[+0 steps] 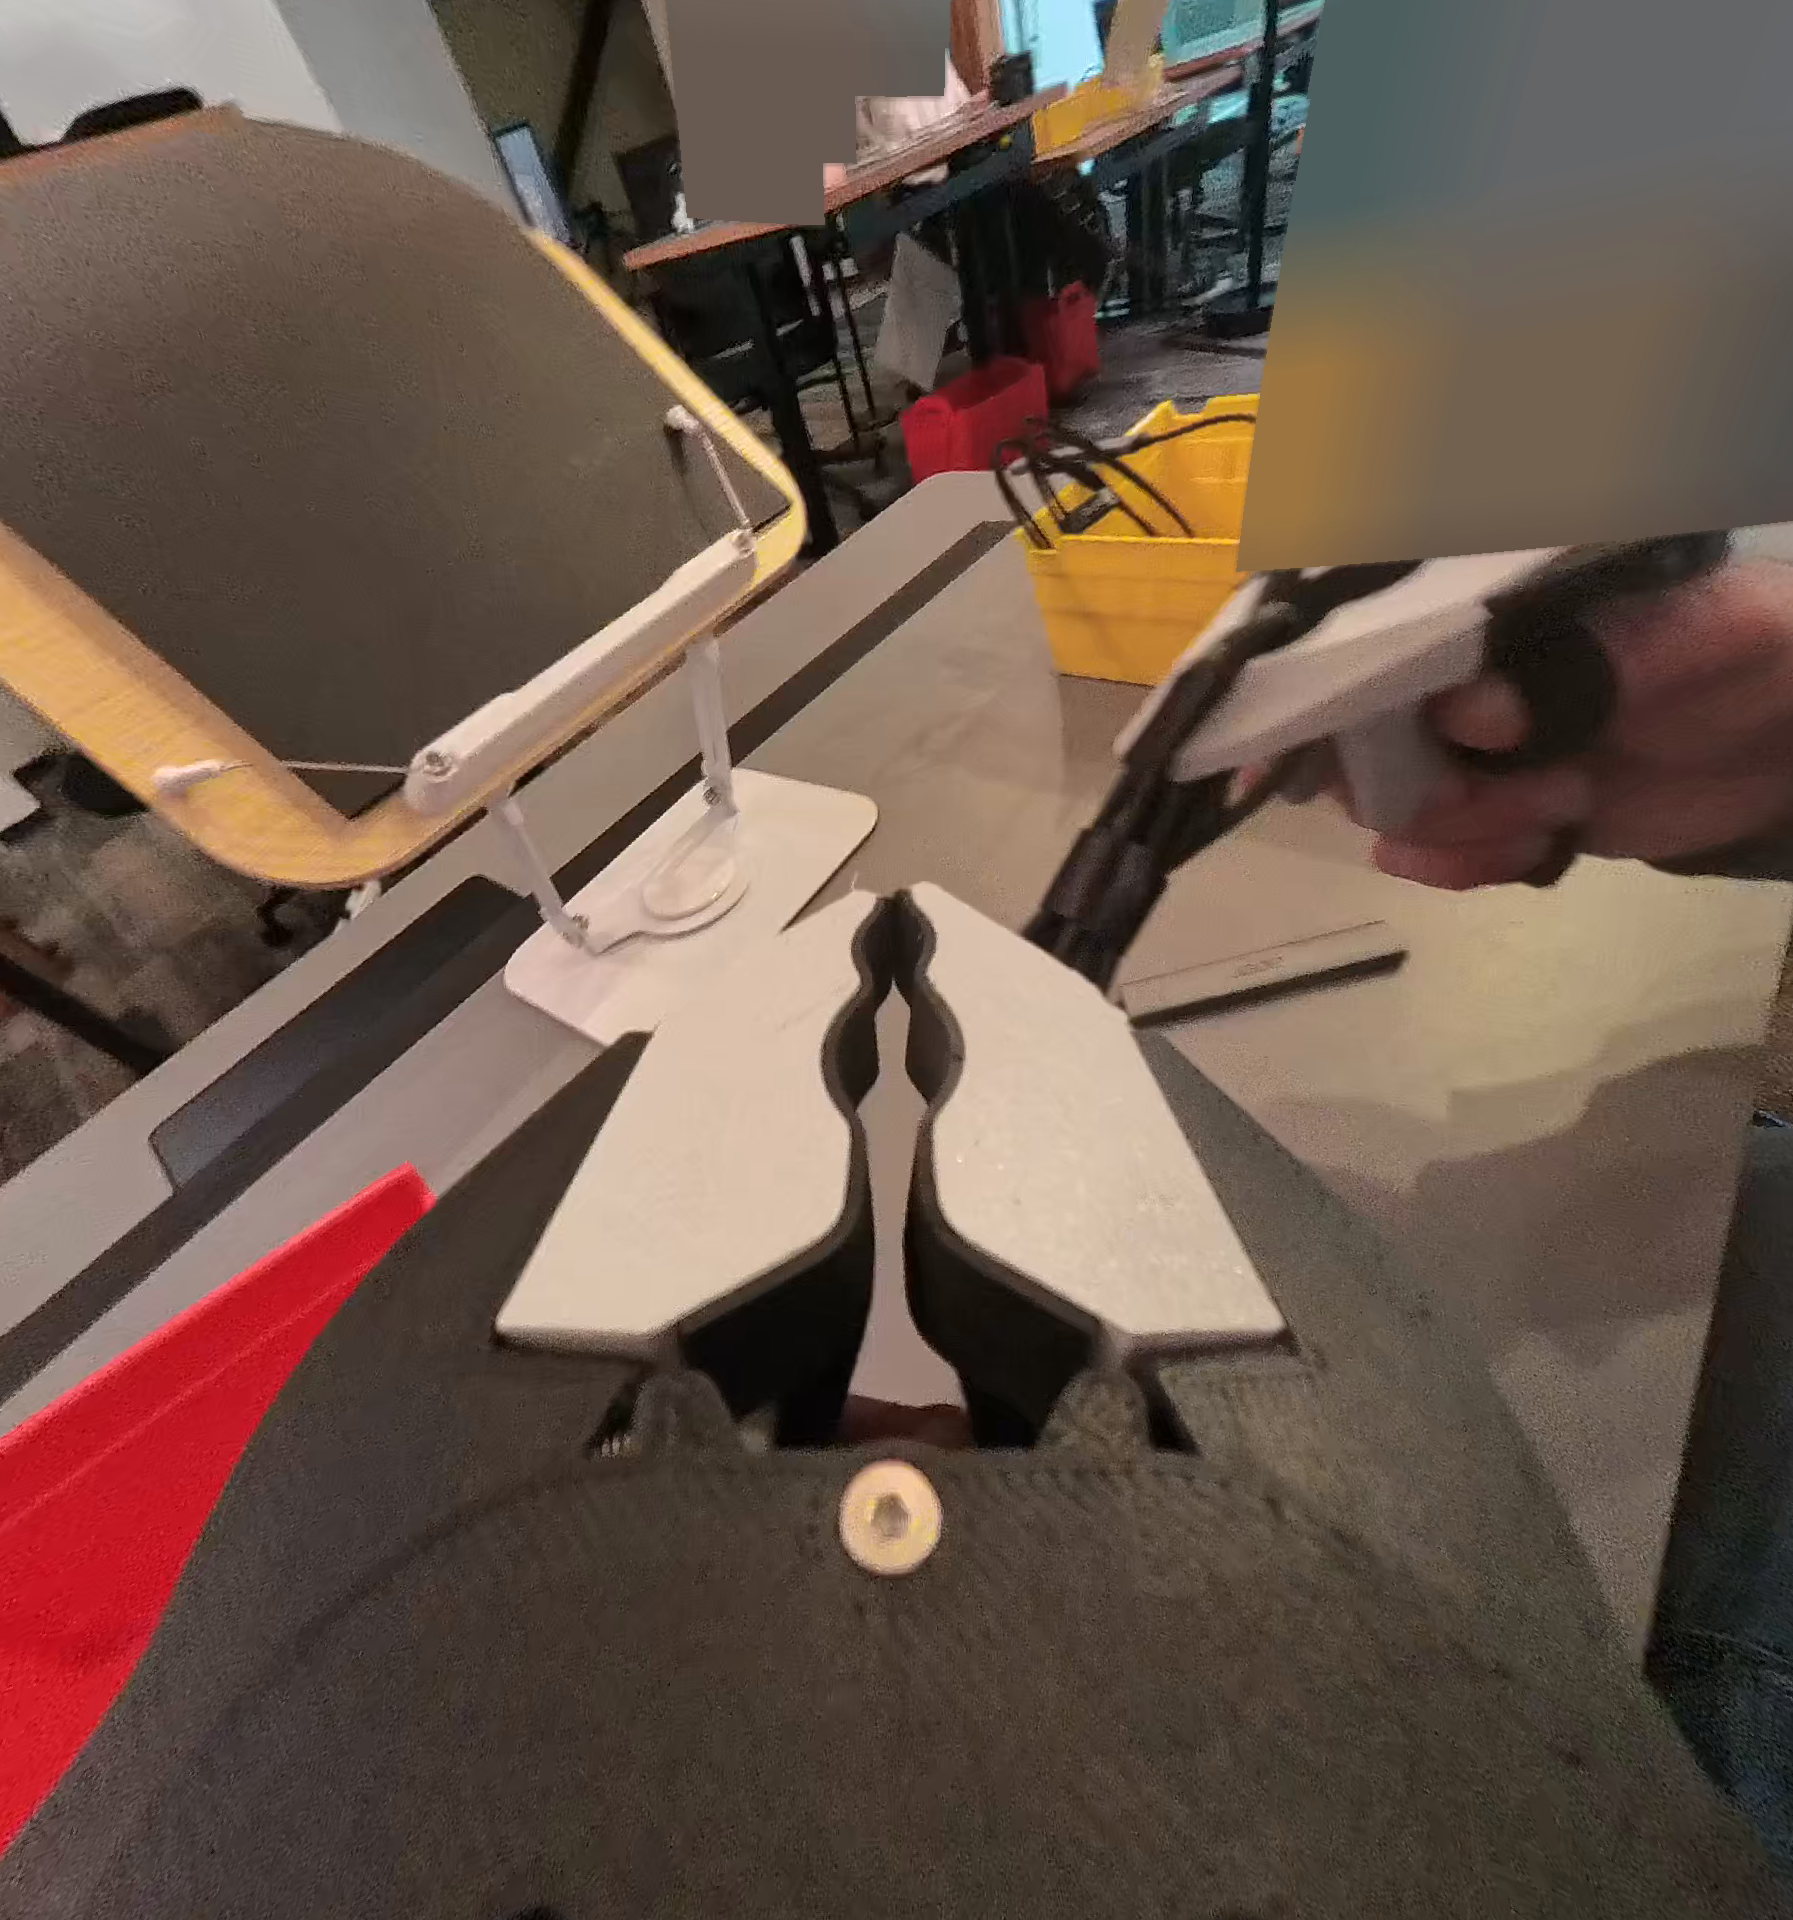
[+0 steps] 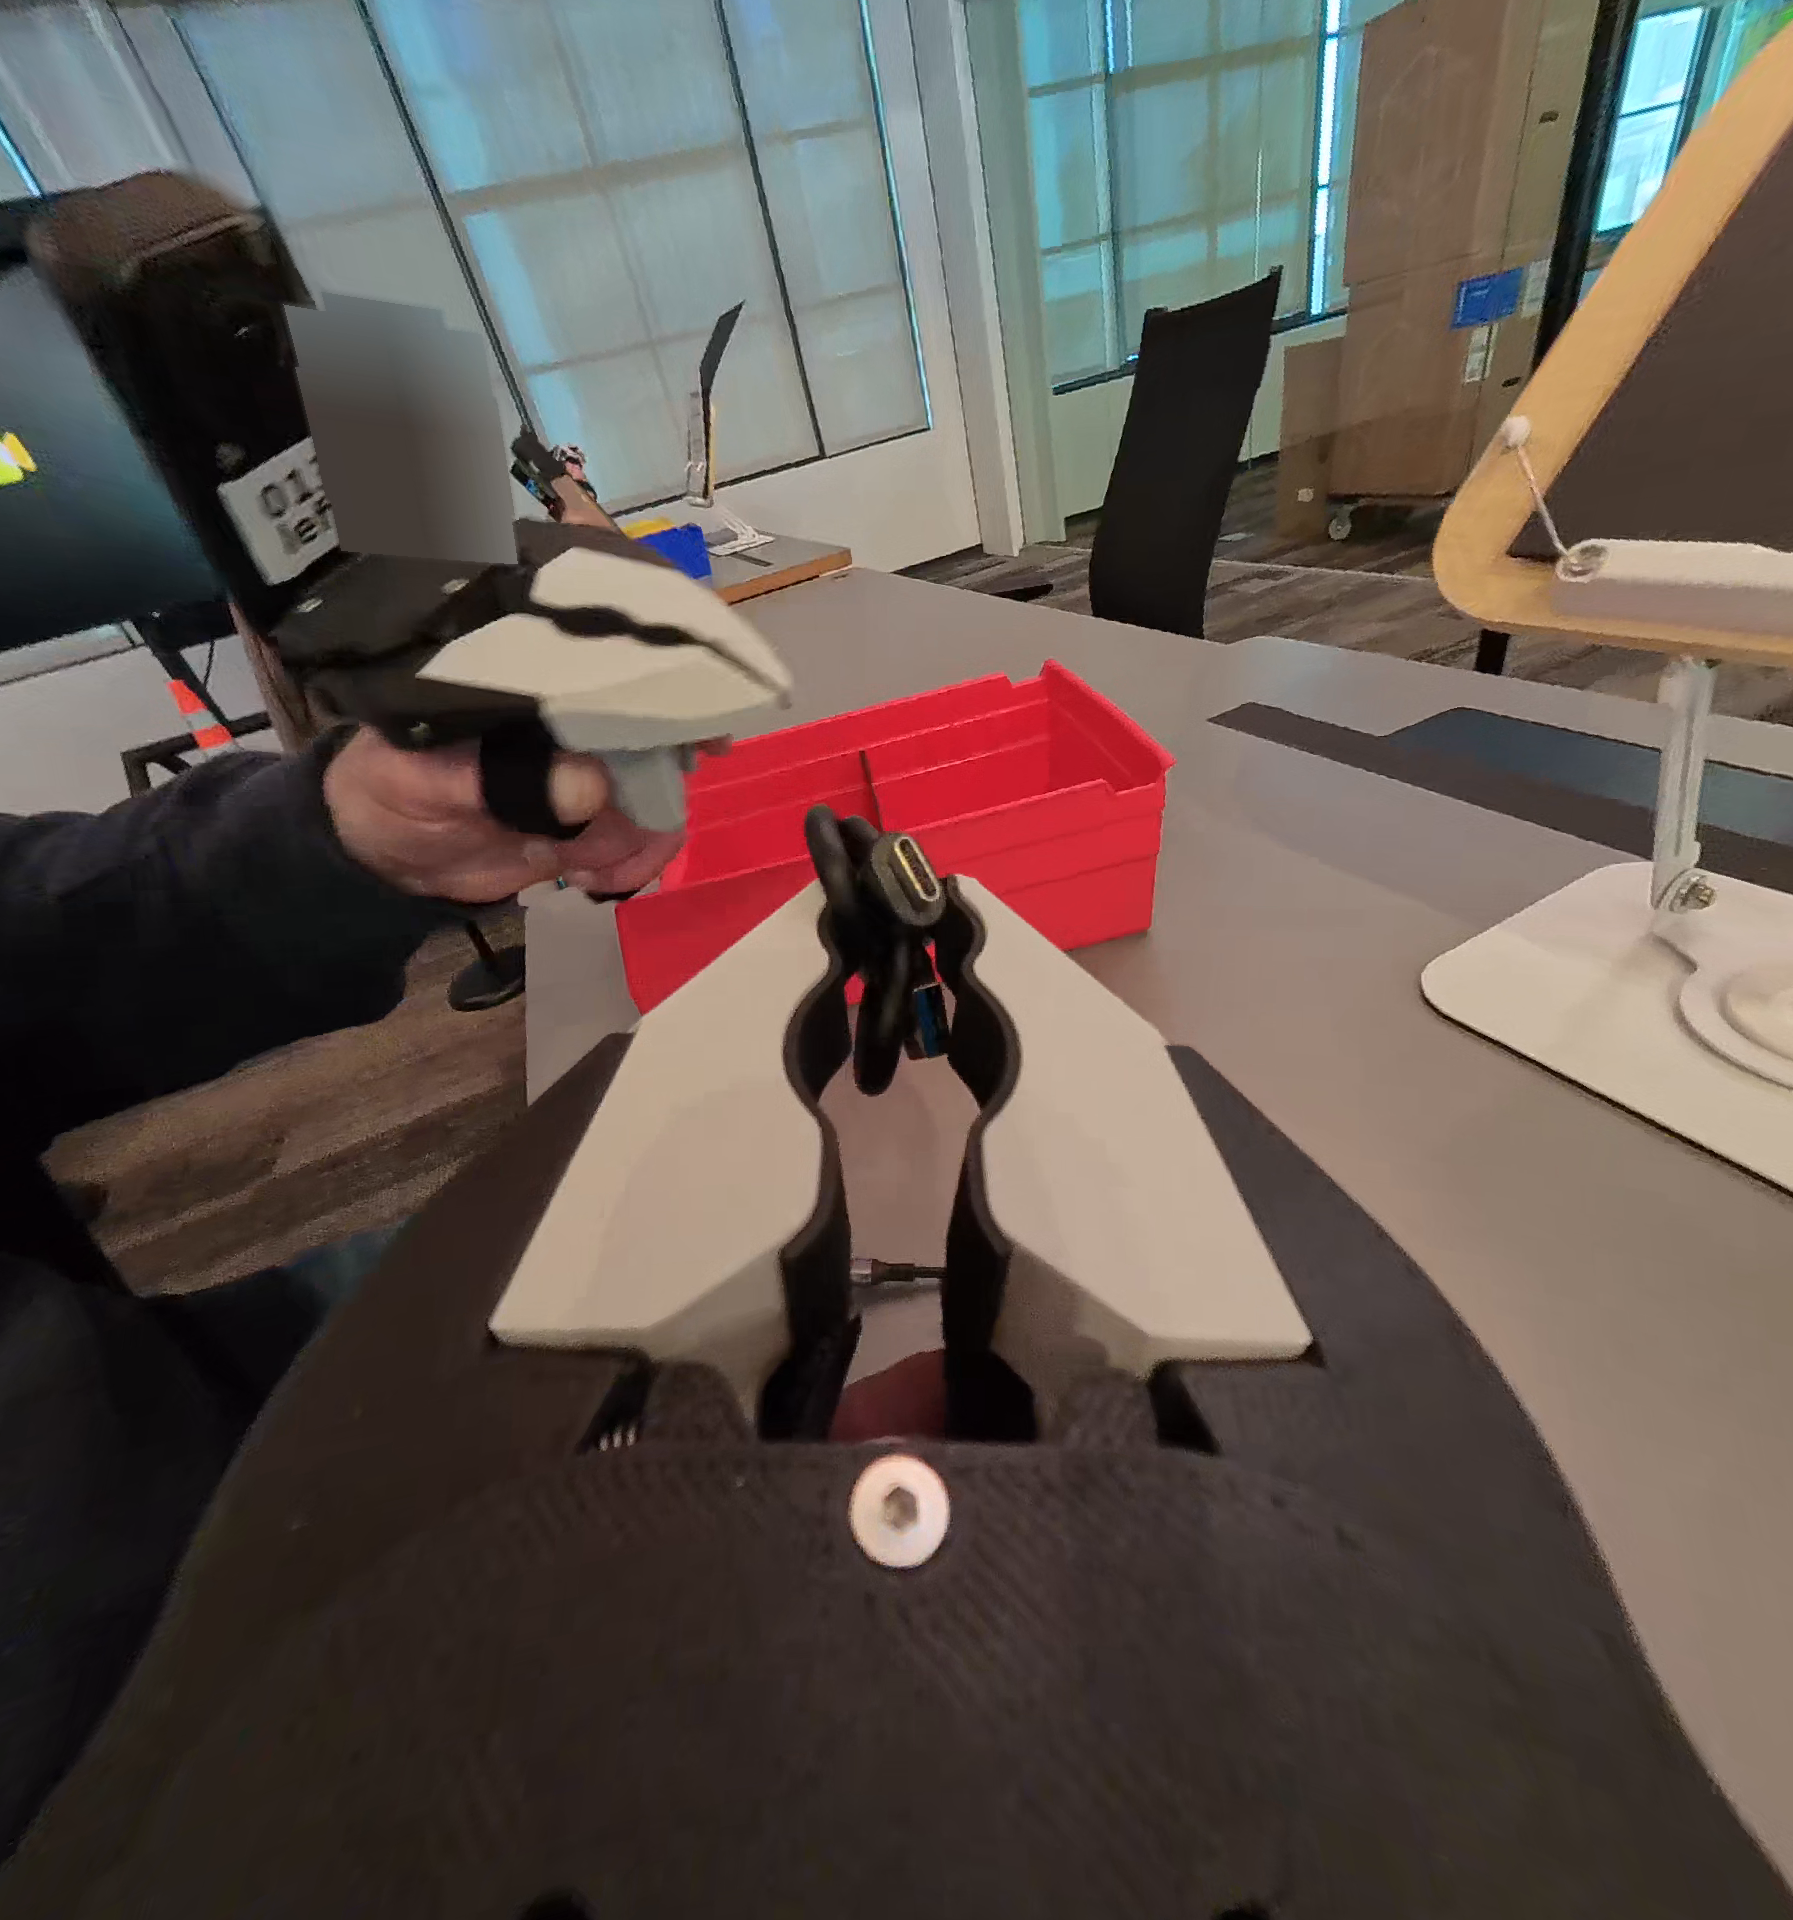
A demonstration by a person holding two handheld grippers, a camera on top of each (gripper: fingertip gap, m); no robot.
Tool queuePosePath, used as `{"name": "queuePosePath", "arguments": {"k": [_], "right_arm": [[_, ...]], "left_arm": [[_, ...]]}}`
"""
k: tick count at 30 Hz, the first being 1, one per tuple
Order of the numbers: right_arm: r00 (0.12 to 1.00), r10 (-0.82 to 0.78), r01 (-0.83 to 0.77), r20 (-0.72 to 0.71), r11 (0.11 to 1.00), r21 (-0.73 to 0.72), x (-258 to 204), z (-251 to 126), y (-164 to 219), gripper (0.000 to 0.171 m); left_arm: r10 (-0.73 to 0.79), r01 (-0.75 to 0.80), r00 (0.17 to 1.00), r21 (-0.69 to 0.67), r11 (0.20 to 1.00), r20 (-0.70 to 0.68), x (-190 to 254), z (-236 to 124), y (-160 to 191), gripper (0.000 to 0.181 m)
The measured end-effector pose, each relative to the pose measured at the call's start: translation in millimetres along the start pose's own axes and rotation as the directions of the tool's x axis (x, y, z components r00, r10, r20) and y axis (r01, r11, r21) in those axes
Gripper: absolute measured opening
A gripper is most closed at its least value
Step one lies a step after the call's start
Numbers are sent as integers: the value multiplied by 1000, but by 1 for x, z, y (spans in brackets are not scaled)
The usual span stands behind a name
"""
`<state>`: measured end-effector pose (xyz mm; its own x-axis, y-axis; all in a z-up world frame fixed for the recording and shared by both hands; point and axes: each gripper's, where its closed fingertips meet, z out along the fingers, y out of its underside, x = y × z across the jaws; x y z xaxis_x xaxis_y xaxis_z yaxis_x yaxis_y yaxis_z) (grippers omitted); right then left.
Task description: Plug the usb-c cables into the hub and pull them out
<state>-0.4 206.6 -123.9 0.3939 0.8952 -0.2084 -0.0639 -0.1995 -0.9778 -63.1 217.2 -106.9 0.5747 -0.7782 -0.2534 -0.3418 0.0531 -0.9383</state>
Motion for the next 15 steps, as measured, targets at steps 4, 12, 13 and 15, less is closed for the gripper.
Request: {"name": "queuePosePath", "arguments": {"k": [4,12,13,15], "right_arm": [[1000,24,-24,2,1000,-2,1,1,-2,10],[999,27,-27,24,999,-19,-13,7,3,10],[999,29,-28,24,999,-18,-14,7,3,10],[999,38,-38,30,999,-12,-14,5,3,10]], "left_arm": [[259,-259,966,-59,964,-16,39,3,4,0],[442,-429,895,-156,890,56,51,24,14,22],[451,-438,891,-158,885,52,52,24,15,21],[449,-438,893,-153,886,41,53,24,14,20]]}}
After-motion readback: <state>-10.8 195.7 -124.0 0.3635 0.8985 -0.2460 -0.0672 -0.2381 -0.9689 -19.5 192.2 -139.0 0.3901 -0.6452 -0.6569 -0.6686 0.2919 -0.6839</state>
